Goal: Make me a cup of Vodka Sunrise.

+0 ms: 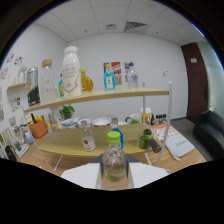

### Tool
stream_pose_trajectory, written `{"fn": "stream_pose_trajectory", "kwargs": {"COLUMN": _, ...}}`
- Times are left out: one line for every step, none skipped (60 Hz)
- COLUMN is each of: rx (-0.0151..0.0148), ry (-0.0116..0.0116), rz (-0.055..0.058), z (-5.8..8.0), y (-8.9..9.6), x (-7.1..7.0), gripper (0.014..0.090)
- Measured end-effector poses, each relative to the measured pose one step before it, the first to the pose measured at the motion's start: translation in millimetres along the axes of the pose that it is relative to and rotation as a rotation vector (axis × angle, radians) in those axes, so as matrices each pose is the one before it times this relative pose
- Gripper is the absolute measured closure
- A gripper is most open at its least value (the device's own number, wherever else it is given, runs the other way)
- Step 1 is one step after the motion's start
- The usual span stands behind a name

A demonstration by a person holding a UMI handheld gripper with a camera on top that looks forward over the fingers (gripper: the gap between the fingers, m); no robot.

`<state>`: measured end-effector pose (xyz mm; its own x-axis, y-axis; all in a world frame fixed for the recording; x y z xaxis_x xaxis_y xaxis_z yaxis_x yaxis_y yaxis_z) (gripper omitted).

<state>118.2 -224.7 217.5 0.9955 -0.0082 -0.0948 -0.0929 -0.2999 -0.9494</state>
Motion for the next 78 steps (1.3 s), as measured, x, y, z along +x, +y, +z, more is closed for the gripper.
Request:
{"fn": "stream_pose_trajectory", "kwargs": {"rx": -0.0105, "ry": 0.00075, "rz": 0.0018, "z": 2.32, "y": 9.3, "x": 0.41, "gripper": 0.0697}}
{"fn": "stream_pose_trajectory", "kwargs": {"rx": -0.01449, "ry": 0.00006, "rz": 0.0025, "z": 2.64, "y": 9.56, "x": 0.37, "gripper": 0.0697}}
{"fn": "stream_pose_trajectory", "kwargs": {"rx": -0.0173, "ry": 0.00136, "rz": 0.0031, "z": 2.78, "y": 9.65, "x": 0.44, "gripper": 0.0697}}
{"fn": "stream_pose_trajectory", "kwargs": {"rx": -0.01761, "ry": 0.00346, "rz": 0.0038, "z": 3.44, "y": 8.42, "x": 0.1, "gripper": 0.0697}}
{"fn": "stream_pose_trajectory", "kwargs": {"rx": -0.01163, "ry": 0.00364, "rz": 0.0026, "z": 2.83, "y": 7.33, "x": 0.89, "gripper": 0.0697}}
{"fn": "stream_pose_trajectory", "kwargs": {"rx": -0.00971, "ry": 0.00219, "rz": 0.0013, "z": 2.43, "y": 6.28, "x": 0.4, "gripper": 0.0697}}
{"fn": "stream_pose_trajectory", "kwargs": {"rx": -0.00898, "ry": 0.0012, "rz": -0.0027, "z": 2.08, "y": 5.0, "x": -0.73, "gripper": 0.0696}}
{"fn": "stream_pose_trajectory", "kwargs": {"rx": -0.00577, "ry": 0.00049, "rz": -0.0071, "z": 2.09, "y": 4.29, "x": -0.08, "gripper": 0.0696}}
{"fn": "stream_pose_trajectory", "kwargs": {"rx": -0.0039, "ry": 0.0033, "rz": -0.0139, "z": 2.1, "y": 3.35, "x": 0.62, "gripper": 0.0695}}
{"fn": "stream_pose_trajectory", "kwargs": {"rx": -0.00336, "ry": 0.0085, "rz": -0.0209, "z": 1.82, "y": 2.77, "x": 1.57, "gripper": 0.0695}}
{"fn": "stream_pose_trajectory", "kwargs": {"rx": -0.00289, "ry": 0.01196, "rz": -0.0259, "z": 1.69, "y": 2.2, "x": 1.83, "gripper": 0.0696}}
{"fn": "stream_pose_trajectory", "kwargs": {"rx": -0.00167, "ry": 0.01143, "rz": -0.03, "z": 1.38, "y": 1.17, "x": 1.53, "gripper": 0.0696}}
{"fn": "stream_pose_trajectory", "kwargs": {"rx": 0.00156, "ry": 0.00872, "rz": -0.0325, "z": 1.02, "y": 0.13, "x": 0.94, "gripper": 0.0696}}
{"fn": "stream_pose_trajectory", "kwargs": {"rx": 0.00416, "ry": 0.0073, "rz": -0.0346, "z": 0.67, "y": -0.81, "x": 0.66, "gripper": 0.0697}}
{"fn": "stream_pose_trajectory", "kwargs": {"rx": 0.00582, "ry": 0.00886, "rz": -0.0373, "z": 0.69, "y": -1.34, "x": 1.14, "gripper": 0.0695}}
{"fn": "stream_pose_trajectory", "kwargs": {"rx": 0.00476, "ry": 0.01137, "rz": -0.0401, "z": 0.75, "y": -1.31, "x": 1.57, "gripper": 0.0696}}
{"fn": "stream_pose_trajectory", "kwargs": {"rx": 0.00242, "ry": 0.01169, "rz": -0.0413, "z": 0.82, "y": -1.14, "x": 2.57, "gripper": 0.0697}}
{"fn": "stream_pose_trajectory", "kwargs": {"rx": 0.00387, "ry": 0.01284, "rz": -0.0445, "z": 0.65, "y": -1.46, "x": 1.65, "gripper": 0.0698}}
{"fn": "stream_pose_trajectory", "kwargs": {"rx": 0.00401, "ry": 0.01134, "rz": -0.0451, "z": 0.47, "y": -1.79, "x": 1.85, "gripper": 0.0697}}
{"fn": "stream_pose_trajectory", "kwargs": {"rx": 0.00421, "ry": 0.00968, "rz": -0.0424, "z": -0.72, "y": -1.63, "x": 1.28, "gripper": 0.0697}}
{"fn": "stream_pose_trajectory", "kwargs": {"rx": 0.00604, "ry": 0.01035, "rz": -0.0437, "z": 0.39, "y": -2.46, "x": 1.65, "gripper": 0.0697}}
{"fn": "stream_pose_trajectory", "kwargs": {"rx": 0.00491, "ry": 0.01122, "rz": -0.0447, "z": 0.31, "y": -2.29, "x": 2.08, "gripper": 0.0696}}
{"fn": "stream_pose_trajectory", "kwargs": {"rx": 0.00284, "ry": 0.01182, "rz": -0.0464, "z": 0.33, "y": -1.88, "x": 2.35, "gripper": 0.0698}}
{"fn": "stream_pose_trajectory", "kwargs": {"rx": 0.00028, "ry": 0.0125, "rz": -0.0486, "z": 0.34, "y": -1.51, "x": 2.33, "gripper": 0.0697}}
{"fn": "stream_pose_trajectory", "kwargs": {"rx": -0.00054, "ry": 0.01227, "rz": -0.0491, "z": 0.13, "y": -1.49, "x": 2.42, "gripper": 0.0697}}
{"fn": "stream_pose_trajectory", "kwargs": {"rx": 0.00266, "ry": 0.01124, "rz": -0.0484, "z": -0.23, "y": -1.24, "x": 2.51, "gripper": 0.0698}}
{"fn": "stream_pose_trajectory", "kwargs": {"rx": 0.00318, "ry": 0.01, "rz": -0.0485, "z": -0.2, "y": -2.06, "x": 1.92, "gripper": 0.0698}}
{"fn": "stream_pose_trajectory", "kwargs": {"rx": 0.0055, "ry": 0.00802, "rz": -0.05, "z": -0.29, "y": -2.31, "x": 1.56, "gripper": 0.0697}}
{"fn": "stream_pose_trajectory", "kwargs": {"rx": 0.00552, "ry": 0.00881, "rz": -0.0515, "z": -0.85, "y": -2.73, "x": 1.37, "gripper": 0.0697}}
{"fn": "stream_pose_trajectory", "kwargs": {"rx": 0.00597, "ry": 0.00836, "rz": -0.0528, "z": -0.19, "y": -2.0, "x": 1.6, "gripper": 0.0697}}
{"fn": "stream_pose_trajectory", "kwargs": {"rx": 0.00391, "ry": 0.00883, "rz": -0.0536, "z": 0.1, "y": -1.42, "x": 1.75, "gripper": 0.0697}}
{"fn": "stream_pose_trajectory", "kwargs": {"rx": 0.00228, "ry": 0.00905, "rz": -0.0533, "z": -0.1, "y": -1.17, "x": 1.69, "gripper": 0.0697}}
{"fn": "stream_pose_trajectory", "kwargs": {"rx": 0.00253, "ry": 0.00774, "rz": -0.051, "z": -0.02, "y": -1.17, "x": 1.06, "gripper": 0.0698}}
{"fn": "stream_pose_trajectory", "kwargs": {"rx": 0.00452, "ry": 0.00536, "rz": -0.0481, "z": -0.28, "y": -1.69, "x": 0.42, "gripper": 0.0698}}
{"fn": "stream_pose_trajectory", "kwargs": {"rx": 0.00466, "ry": 0.00436, "rz": -0.0447, "z": -0.37, "y": -1.64, "x": 0.32, "gripper": 0.0698}}
{"fn": "stream_pose_trajectory", "kwargs": {"rx": 0.00374, "ry": 0.00463, "rz": -0.0439, "z": -0.24, "y": -1.62, "x": 0.53, "gripper": 0.07}}
{"fn": "stream_pose_trajectory", "kwargs": {"rx": 0.00225, "ry": 0.005, "rz": -0.0433, "z": -0.15, "y": -1.32, "x": 0.52, "gripper": 0.0699}}
{"fn": "stream_pose_trajectory", "kwargs": {"rx": 0.00435, "ry": 0.00833, "rz": -0.0445, "z": 0.5, "y": -1.59, "x": 0.37, "gripper": 0.0697}}
{"fn": "stream_pose_trajectory", "kwargs": {"rx": 0.00167, "ry": 0.00098, "rz": -0.0433, "z": -0.84, "y": -2.16, "x": 0.45, "gripper": 0.0696}}
{"fn": "stream_pose_trajectory", "kwargs": {"rx": 0.00543, "ry": 0.00324, "rz": -0.0442, "z": -0.19, "y": -2.42, "x": 0.11, "gripper": 0.0698}}
{"fn": "stream_pose_trajectory", "kwargs": {"rx": 0.0063, "ry": 0.00911, "rz": -0.0461, "z": 0.02, "y": -1.7, "x": 0.13, "gripper": 0.0698}}
{"fn": "stream_pose_trajectory", "kwargs": {"rx": 0.00333, "ry": 0.00553, "rz": -0.0451, "z": -0.05, "y": -1.61, "x": 0.64, "gripper": 0.0698}}
{"fn": "stream_pose_trajectory", "kwargs": {"rx": 0.00303, "ry": 0.00635, "rz": -0.0439, "z": -0.21, "y": -1.9, "x": 1.02, "gripper": 0.0697}}
{"fn": "stream_pose_trajectory", "kwargs": {"rx": 0.00456, "ry": 0.00547, "rz": -0.0417, "z": 0.04, "y": -2.01, "x": 0.39, "gripper": 0.0698}}
{"fn": "stream_pose_trajectory", "kwargs": {"rx": 0.00408, "ry": 0.00362, "rz": -0.0402, "z": -0.05, "y": -1.88, "x": 0.0, "gripper": 0.0698}}
{"fn": "stream_pose_trajectory", "kwargs": {"rx": 0.00188, "ry": 0.00186, "rz": -0.0412, "z": -0.02, "y": -1.37, "x": -0.45, "gripper": 0.0699}}
{"fn": "stream_pose_trajectory", "kwargs": {"rx": -0.00124, "ry": 0.0022, "rz": -0.0423, "z": 0.39, "y": -0.71, "x": -0.04, "gripper": 0.0699}}
{"fn": "stream_pose_trajectory", "kwargs": {"rx": -0.00111, "ry": 0.00489, "rz": -0.0402, "z": 1.37, "y": -0.79, "x": 0.01, "gripper": 0.0699}}
{"fn": "stream_pose_trajectory", "kwargs": {"rx": -0.0031, "ry": 0.00112, "rz": -0.041, "z": -0.54, "y": -0.28, "x": -0.31, "gripper": 0.0697}}
{"fn": "stream_pose_trajectory", "kwargs": {"rx": -0.00228, "ry": 0.00156, "rz": -0.0402, "z": -0.47, "y": -0.63, "x": -0.15, "gripper": 0.0697}}
{"fn": "stream_pose_trajectory", "kwargs": {"rx": -0.00121, "ry": 0.00593, "rz": -0.0397, "z": 0.61, "y": -0.79, "x": -0.69, "gripper": 0.0696}}
{"fn": "stream_pose_trajectory", "kwargs": {"rx": -0.00323, "ry": 0.00339, "rz": -0.0386, "z": 0.13, "y": -0.24, "x": 0.16, "gripper": 0.0698}}
{"fn": "stream_pose_trajectory", "kwargs": {"rx": -0.0043, "ry": 0.00393, "rz": -0.0377, "z": 0.44, "y": 0.02, "x": 0.47, "gripper": 0.0699}}
{"fn": "stream_pose_trajectory", "kwargs": {"rx": -0.00414, "ry": 0.00463, "rz": -0.0352, "z": 0.28, "y": -0.24, "x": 0.34, "gripper": 0.0698}}
{"fn": "stream_pose_trajectory", "kwargs": {"rx": -0.00295, "ry": 0.00421, "rz": -0.0314, "z": 0.34, "y": -0.35, "x": 0.41, "gripper": 0.0699}}
{"fn": "stream_pose_trajectory", "kwargs": {"rx": -0.00266, "ry": 0.00223, "rz": -0.028, "z": 0.44, "y": -0.22, "x": 0.04, "gripper": 0.0698}}
{"fn": "stream_pose_trajectory", "kwargs": {"rx": -0.00501, "ry": -0.00013, "rz": -0.0272, "z": 0.33, "y": 0.25, "x": -0.21, "gripper": 0.0699}}
{"fn": "stream_pose_trajectory", "kwargs": {"rx": -0.00706, "ry": -0.00133, "rz": -0.0246, "z": 0.45, "y": 0.37, "x": -0.56, "gripper": 0.0699}}
{"fn": "stream_pose_trajectory", "kwargs": {"rx": -0.00649, "ry": -0.00247, "rz": -0.0203, "z": 0.28, "y": 0.42, "x": -0.25, "gripper": 0.0697}}
{"fn": "stream_pose_trajectory", "kwargs": {"rx": -0.00151, "ry": 0.00042, "rz": -0.0165, "z": 1.05, "y": -0.01, "x": 0.37, "gripper": 0.0697}}
{"fn": "stream_pose_trajectory", "kwargs": {"rx": -0.00346, "ry": -0.00186, "rz": -0.0108, "z": -0.78, "y": -0.64, "x": 0.48, "gripper": 0.0698}}
{"fn": "stream_pose_trajectory", "kwargs": {"rx": -0.00166, "ry": -0.0001, "rz": -0.0089, "z": -0.12, "y": -0.59, "x": 0.4, "gripper": 0.0698}}
{"fn": "stream_pose_trajectory", "kwargs": {"rx": -0.00191, "ry": -0.00035, "rz": -0.0086, "z": -0.1, "y": -0.46, "x": 0.52, "gripper": 0.0698}}
{"fn": "stream_pose_trajectory", "kwargs": {"rx": 0.00091, "ry": 0.00141, "rz": -0.0097, "z": 0.92, "y": -0.03, "x": 0.53, "gripper": 0.0697}}
{"fn": "stream_pose_trajectory", "kwargs": {"rx": -0.00035, "ry": -0.0002, "rz": -0.0071, "z": -0.28, "y": -0.55, "x": 0.55, "gripper": 0.0696}}
{"fn": "stream_pose_trajectory", "kwargs": {"rx": 0.00229, "ry": 0.00234, "rz": -0.004, "z": -0.07, "y": -0.94, "x": 1.14, "gripper": 0.0695}}
{"fn": "stream_pose_trajectory", "kwargs": {"rx": 0.00385, "ry": 0.00345, "rz": -0.0005, "z": 0.01, "y": -1.04, "x": 1.43, "gripper": 0.0696}}
{"fn": "stream_pose_trajectory", "kwargs": {"rx": 0.00269, "ry": 0.00269, "rz": 0.0005, "z": 0.02, "y": -0.79, "x": 0.99, "gripper": 0.0695}}
{"fn": "stream_pose_trajectory", "kwargs": {"rx": 0.00127, "ry": 0.00019, "rz": 0.0006, "z": 0.14, "y": -0.46, "x": 0.57, "gripper": 0.0695}}
{"fn": "stream_pose_trajectory", "kwargs": {"rx": 0.00086, "ry": -0.00183, "rz": 0.0018, "z": 0.01, "y": -0.25, "x": 0.21, "gripper": 0.0697}}
{"fn": "stream_pose_trajectory", "kwargs": {"rx": 0.00091, "ry": -0.00193, "rz": 0.0036, "z": 0.31, "y": -0.55, "x": 0.56, "gripper": 0.0695}}
{"fn": "stream_pose_trajectory", "kwargs": {"rx": 0.00221, "ry": -0.00169, "rz": 0.0083, "z": -0.49, "y": -0.13, "x": 0.13, "gripper": 0.0695}}
{"fn": "stream_pose_trajectory", "kwargs": {"rx": 0.00173, "ry": -0.00103, "rz": 0.0116, "z": -0.34, "y": 0.0, "x": 0.38, "gripper": 0.0695}}
{"fn": "stream_pose_trajectory", "kwargs": {"rx": 0.00197, "ry": -0.00145, "rz": 0.014, "z": -0.35, "y": 0.34, "x": 0.62, "gripper": 0.0694}}
{"fn": "stream_pose_trajectory", "kwargs": {"rx": 0.00106, "ry": -0.00107, "rz": 0.0159, "z": -0.22, "y": 0.69, "x": 0.82, "gripper": 0.0696}}
{"fn": "stream_pose_trajectory", "kwargs": {"rx": 0.00016, "ry": -0.0015, "rz": 0.0172, "z": -0.19, "y": 0.83, "x": 0.75, "gripper": 0.0696}}
{"fn": "stream_pose_trajectory", "kwargs": {"rx": -0.00059, "ry": -0.0034, "rz": 0.0204, "z": -0.55, "y": 0.52, "x": 0.99, "gripper": 0.0695}}
{"fn": "stream_pose_trajectory", "kwargs": {"rx": 0.00174, "ry": -0.00093, "rz": 0.0269, "z": -0.36, "y": 0.84, "x": 1.7, "gripper": 0.0695}}
